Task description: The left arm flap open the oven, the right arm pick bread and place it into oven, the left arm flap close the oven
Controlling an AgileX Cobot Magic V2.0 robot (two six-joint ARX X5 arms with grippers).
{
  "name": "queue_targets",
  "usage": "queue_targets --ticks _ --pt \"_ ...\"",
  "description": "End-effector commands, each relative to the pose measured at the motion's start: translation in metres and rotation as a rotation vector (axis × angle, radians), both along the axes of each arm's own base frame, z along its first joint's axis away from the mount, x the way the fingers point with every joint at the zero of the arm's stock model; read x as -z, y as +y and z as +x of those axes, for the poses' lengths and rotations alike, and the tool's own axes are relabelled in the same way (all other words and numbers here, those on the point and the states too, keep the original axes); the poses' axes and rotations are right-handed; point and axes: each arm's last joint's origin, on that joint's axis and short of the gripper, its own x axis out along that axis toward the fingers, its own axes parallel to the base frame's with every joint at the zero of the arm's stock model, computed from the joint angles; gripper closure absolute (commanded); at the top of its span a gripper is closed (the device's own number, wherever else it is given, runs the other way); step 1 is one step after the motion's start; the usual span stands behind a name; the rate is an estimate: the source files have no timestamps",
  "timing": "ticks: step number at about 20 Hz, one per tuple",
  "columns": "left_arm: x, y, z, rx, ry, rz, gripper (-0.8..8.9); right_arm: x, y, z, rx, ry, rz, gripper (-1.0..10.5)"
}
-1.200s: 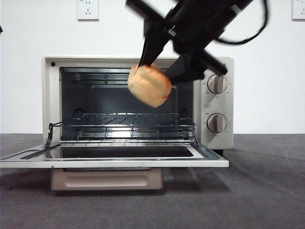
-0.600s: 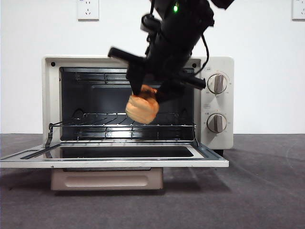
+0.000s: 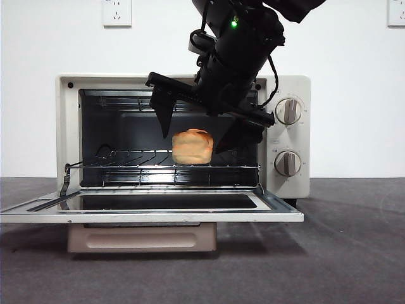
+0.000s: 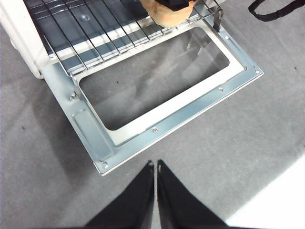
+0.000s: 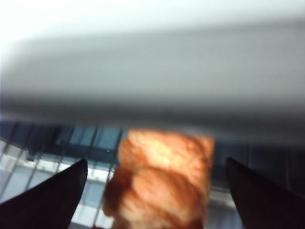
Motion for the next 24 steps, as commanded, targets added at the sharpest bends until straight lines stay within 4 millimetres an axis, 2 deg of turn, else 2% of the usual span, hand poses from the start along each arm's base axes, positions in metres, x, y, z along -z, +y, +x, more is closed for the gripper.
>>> queue_targets --ticks 1,4,8,12,15,18,20,24 --pt "-0.002 -0.001 0.001 0.001 -0.006 0.0 7.98 -0.012 0.002 -0.004 -0.013 -0.014 0.007 4.8" --pt "-0.003 -0.001 0.002 0.0 -0.022 -0.011 7.98 -0.032 -0.007 -0.016 -0.035 -0.017 -0.024 4.8" --pt "-0.006 -0.002 0.004 -0.008 -0.054 -0.035 7.98 -0.069 -0.025 -0.047 -0.147 -0.06 -0.133 4.8" --pt "-0.008 -0.002 0.007 -0.025 -0.082 -0.053 7.98 -0.108 -0.053 -0.08 -0.312 -0.144 -0.195 5.2" --pt "-0.01 0.0 0.009 -0.05 -0.088 -0.068 7.98 -0.129 -0.077 -0.105 -0.411 -0.182 -0.221 5.2" --pt "-0.011 0.001 0.011 -0.074 -0.103 -0.089 7.98 -0.139 -0.097 -0.126 -0.48 -0.182 -0.213 5.2" --pt "-0.011 0.001 0.013 -0.092 -0.11 -0.106 7.98 -0.138 -0.109 -0.14 -0.546 -0.188 -0.156 5.2" --pt "0.001 0.0 0.017 -0.115 -0.089 -0.112 7.98 -0.114 -0.129 -0.162 -0.589 -0.206 -0.106 5.2"
